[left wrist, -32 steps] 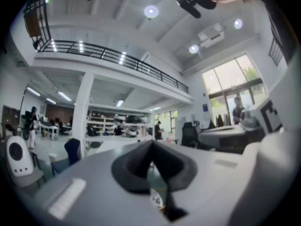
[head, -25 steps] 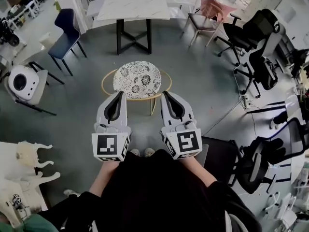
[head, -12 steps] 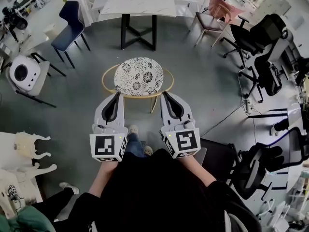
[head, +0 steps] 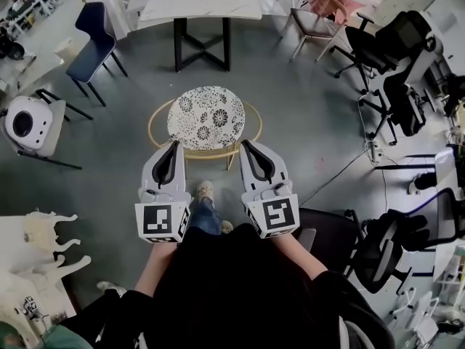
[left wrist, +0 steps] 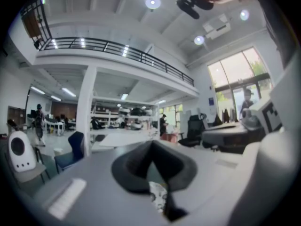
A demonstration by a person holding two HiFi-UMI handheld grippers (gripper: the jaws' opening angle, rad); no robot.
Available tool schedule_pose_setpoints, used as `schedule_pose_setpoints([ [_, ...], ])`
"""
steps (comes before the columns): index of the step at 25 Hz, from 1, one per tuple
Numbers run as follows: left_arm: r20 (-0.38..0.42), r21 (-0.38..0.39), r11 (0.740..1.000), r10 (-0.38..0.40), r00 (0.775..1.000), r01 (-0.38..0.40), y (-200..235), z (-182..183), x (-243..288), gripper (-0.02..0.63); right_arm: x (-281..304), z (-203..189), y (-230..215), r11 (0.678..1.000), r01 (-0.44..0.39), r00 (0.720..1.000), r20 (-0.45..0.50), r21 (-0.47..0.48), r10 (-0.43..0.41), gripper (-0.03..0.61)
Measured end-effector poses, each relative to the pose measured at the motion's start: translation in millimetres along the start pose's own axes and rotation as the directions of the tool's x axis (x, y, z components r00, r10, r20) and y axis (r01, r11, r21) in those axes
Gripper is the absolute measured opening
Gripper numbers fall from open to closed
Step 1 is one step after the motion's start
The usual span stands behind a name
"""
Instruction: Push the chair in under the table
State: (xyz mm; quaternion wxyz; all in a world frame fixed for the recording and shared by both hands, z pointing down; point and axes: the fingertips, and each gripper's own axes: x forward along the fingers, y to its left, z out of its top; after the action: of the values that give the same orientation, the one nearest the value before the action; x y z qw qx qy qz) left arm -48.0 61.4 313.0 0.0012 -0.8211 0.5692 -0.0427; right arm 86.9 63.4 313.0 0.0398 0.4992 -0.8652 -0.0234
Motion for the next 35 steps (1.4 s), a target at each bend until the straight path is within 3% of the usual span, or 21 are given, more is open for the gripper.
schedule_pose_setpoints([
  [16, -0.070, 0.039, 0.991, -0.127, 0.989, 0.130, 51, -44, 109, 0.008, 109, -48, -29, 1.000, 0.014, 0.996, -0.088, 0.005, -0.013, 0.021],
  [23, -0.136, 0.053, 0.975, -0.206, 0.969, 0.214, 61, -84, 128, 0.008, 122, -95, -25, 0.998, -0.052, 0.975, -0.219, -0.039, 0.043, 0.021],
  [29, -0.298, 0.037, 0.936, -0.323, 0.898, 0.349, 44, -138, 129, 0.009, 111, -156, -16, 0.974, -0.216, 0.900, -0.398, -0.060, 0.175, 0.023],
  [35, -0.486, 0.073, 0.886, -0.369, 0.792, 0.458, 32, -196, 118, 0.014, 100, -207, -11, 0.944, -0.329, 0.811, -0.520, -0.028, 0.267, 0.023],
])
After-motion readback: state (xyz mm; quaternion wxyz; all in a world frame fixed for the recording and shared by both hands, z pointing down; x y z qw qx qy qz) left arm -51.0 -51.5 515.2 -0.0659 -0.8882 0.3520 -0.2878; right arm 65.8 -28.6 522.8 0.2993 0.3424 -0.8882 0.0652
